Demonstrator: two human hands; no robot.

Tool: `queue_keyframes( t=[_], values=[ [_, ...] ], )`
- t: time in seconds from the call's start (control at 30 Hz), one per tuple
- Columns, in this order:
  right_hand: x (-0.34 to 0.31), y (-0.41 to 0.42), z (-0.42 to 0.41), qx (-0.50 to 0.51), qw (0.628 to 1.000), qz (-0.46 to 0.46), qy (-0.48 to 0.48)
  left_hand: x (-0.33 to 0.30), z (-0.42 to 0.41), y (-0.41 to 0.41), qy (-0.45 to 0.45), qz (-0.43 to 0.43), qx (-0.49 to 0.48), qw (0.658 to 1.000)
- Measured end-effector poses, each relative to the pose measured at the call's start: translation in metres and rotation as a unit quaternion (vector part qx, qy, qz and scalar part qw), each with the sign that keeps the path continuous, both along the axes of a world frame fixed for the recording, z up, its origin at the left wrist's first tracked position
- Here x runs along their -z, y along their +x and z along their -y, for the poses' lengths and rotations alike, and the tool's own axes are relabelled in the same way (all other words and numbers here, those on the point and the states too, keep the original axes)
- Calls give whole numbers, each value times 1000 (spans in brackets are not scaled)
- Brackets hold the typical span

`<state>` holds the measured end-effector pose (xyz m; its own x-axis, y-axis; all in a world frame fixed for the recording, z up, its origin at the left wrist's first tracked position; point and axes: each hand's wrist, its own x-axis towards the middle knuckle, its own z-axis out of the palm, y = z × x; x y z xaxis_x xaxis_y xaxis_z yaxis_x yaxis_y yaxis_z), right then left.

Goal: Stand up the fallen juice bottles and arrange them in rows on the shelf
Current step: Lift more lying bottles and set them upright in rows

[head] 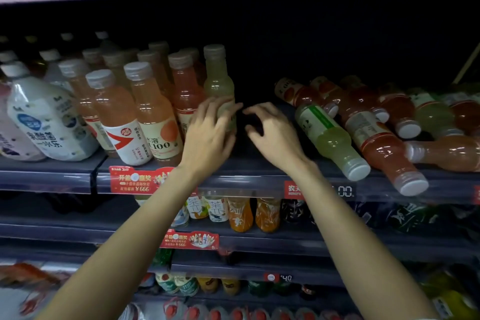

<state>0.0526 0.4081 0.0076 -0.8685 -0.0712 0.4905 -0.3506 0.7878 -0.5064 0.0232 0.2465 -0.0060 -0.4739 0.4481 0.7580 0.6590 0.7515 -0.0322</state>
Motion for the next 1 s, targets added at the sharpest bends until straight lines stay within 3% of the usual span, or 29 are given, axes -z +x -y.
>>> queue_keyframes(
  t=[0.07, 0.17, 0.27, 0.37, 0.47, 0.57, 0.67, 0.77, 0.87, 1.0],
  values=[
    [-6, 22, -26, 63, 994, -64, 60, -3, -21, 0, -9, 45, 106, 993],
    [-8, 50, -61, 188, 966, -106, 142, -6, -53, -8, -95, 96, 179, 975],
    [-6, 71, -83, 272, 934, 27, 231, -6, -86, -24, -150, 135, 201, 959],
    [2, 83, -96, 292, 921, 91, 243, -5, -121, -33, -202, 165, 207, 943],
    [7, 86, -101, 272, 933, 122, 203, -2, -142, -34, -236, 191, 217, 928],
    [6, 89, -105, 277, 943, 81, 163, -2, -146, -35, -216, 194, 229, 929],
    [-7, 91, -102, 251, 963, -29, 89, -7, -131, -32, -137, 192, 221, 946],
    [-30, 82, -95, 157, 983, -86, -42, -8, -111, -21, -32, 220, 197, 955],
    [-45, 63, -88, 39, 988, -29, -145, -6, -93, -13, 52, 259, 190, 945],
    [-30, 39, -81, -58, 974, 78, -205, -8, -68, -6, 123, 283, 153, 939]
  ],
)
